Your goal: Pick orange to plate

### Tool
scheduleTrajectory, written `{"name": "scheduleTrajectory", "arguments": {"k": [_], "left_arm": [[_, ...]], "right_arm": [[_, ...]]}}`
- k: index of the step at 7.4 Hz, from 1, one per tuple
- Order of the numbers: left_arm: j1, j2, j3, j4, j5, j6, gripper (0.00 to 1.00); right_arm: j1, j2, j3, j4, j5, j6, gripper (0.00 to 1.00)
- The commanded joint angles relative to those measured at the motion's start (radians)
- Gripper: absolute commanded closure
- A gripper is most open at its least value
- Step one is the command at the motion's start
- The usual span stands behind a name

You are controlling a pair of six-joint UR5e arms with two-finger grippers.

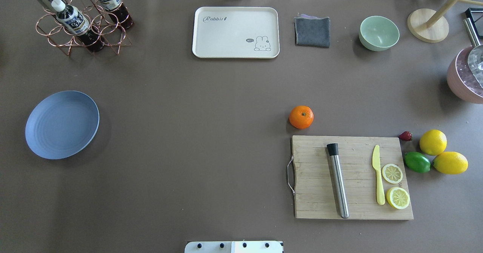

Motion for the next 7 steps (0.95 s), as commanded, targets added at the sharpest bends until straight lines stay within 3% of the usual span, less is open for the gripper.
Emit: {"name": "scheduleTrajectory", "arguments": {"k": [1, 7], "left_arm": [[-0.002, 0.005, -0.007, -0.001, -0.002, 0.003, 0.02], [-0.002, 0.013, -0.002, -0.001, 0.000, 0.008, 0.02]], "right_arm": [[-0.001, 0.000, -0.001, 0.000, 0.000, 0.000, 0.00], [-0.002, 0.000, 0.002, 0.000, 0.006, -0.006, 0.00]]}}
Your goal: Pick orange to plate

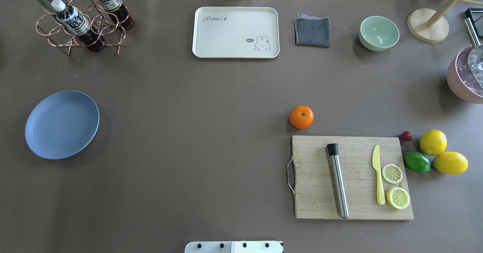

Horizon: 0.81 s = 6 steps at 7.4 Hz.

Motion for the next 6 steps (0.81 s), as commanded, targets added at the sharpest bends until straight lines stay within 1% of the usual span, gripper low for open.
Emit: {"name": "scheduleTrajectory", "arguments": {"k": [1, 4, 6], "left_arm": [[0.003, 0.001, -0.002, 0.003, 0.005, -0.001, 0.02], [0.006, 0.004, -0.005, 0.004, 0.000, -0.010, 0.02], [0.006, 0.004, -0.005, 0.004, 0.000, -0.010, 0.03]], "right_arm": [[-0.004, 0.001, -0.001, 0.000, 0.002, 0.001, 0.00], [-0.004, -0.001, 0.001, 0.000, 0.003, 0.001, 0.00], [-0.004, -0.004, 0.001, -0.002, 0.032, 0.001, 0.00]]}}
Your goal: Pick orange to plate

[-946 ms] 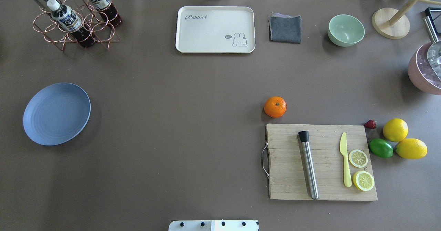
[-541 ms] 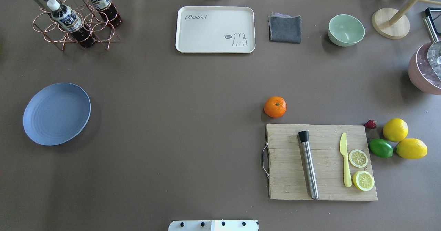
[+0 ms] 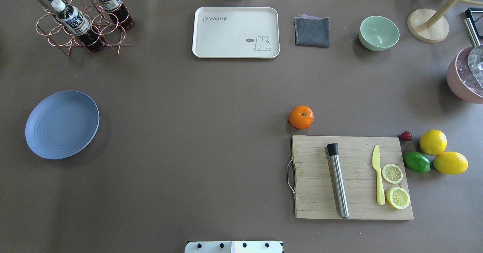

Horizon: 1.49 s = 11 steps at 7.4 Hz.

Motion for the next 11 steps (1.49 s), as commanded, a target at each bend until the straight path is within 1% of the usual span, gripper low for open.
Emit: {"name": "scheduleTrajectory", "arguments": {"k": [1, 7, 9, 10, 11], "left_arm": [[0.000, 0.000, -0.004, 0.000, -0.002, 0.000, 0.03], [0.005, 0.000, -0.004, -0.003, -0.002, 0.001, 0.03], [0.005, 0.000, -0.007, -0.003, -0.002, 0.003, 0.03], [0.005, 0.000, -0.007, -0.005, -0.002, 0.003, 0.03], [0.005, 0.000, -0.007, -0.005, -0.002, 0.003, 0.03]], "right_arm": [[0.000, -0.004, 0.000, -0.001, 0.030, -0.003, 0.00], [-0.002, -0.010, 0.013, 0.000, 0.053, 0.000, 0.00], [-0.003, -0.012, 0.007, -0.003, 0.073, -0.002, 0.00], [-0.005, -0.012, 0.003, -0.012, 0.110, 0.030, 0.00], [-0.005, -0.012, 0.003, -0.009, 0.124, 0.034, 0.00]]}}
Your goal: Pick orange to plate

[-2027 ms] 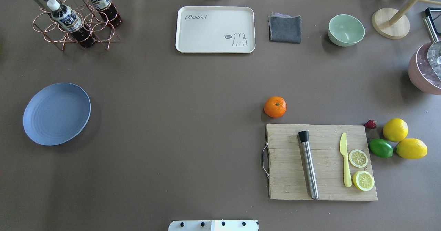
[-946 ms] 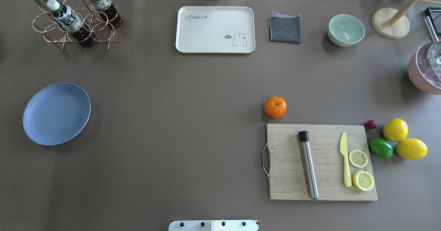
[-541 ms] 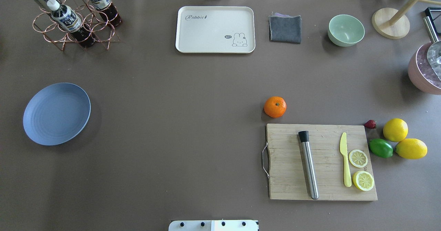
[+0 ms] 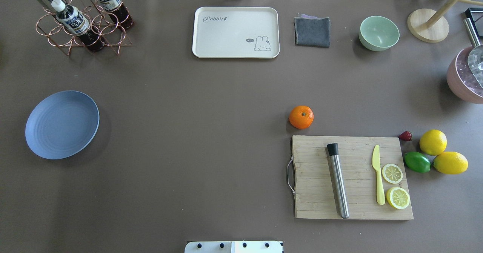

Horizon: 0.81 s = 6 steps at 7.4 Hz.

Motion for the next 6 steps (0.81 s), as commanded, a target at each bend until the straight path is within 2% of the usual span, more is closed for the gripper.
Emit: {"name": "scheduleTrajectory", "arguments": {"k": [1, 4, 6], "left_arm": [[0.000, 0.000, 0.000, -0.001, 0.000, 0.000, 0.03], [0.052, 0.000, 0.000, -0.019, -0.002, -0.001, 0.03], [0.122, -0.011, 0.000, -0.021, -0.015, -0.012, 0.03]], "right_arm": [[-0.001, -0.008, -0.001, 0.002, 0.030, 0.009, 0.00], [0.001, -0.054, 0.016, 0.008, 0.080, 0.014, 0.00], [-0.001, -0.098, 0.013, 0.124, 0.093, -0.014, 0.00]]}}
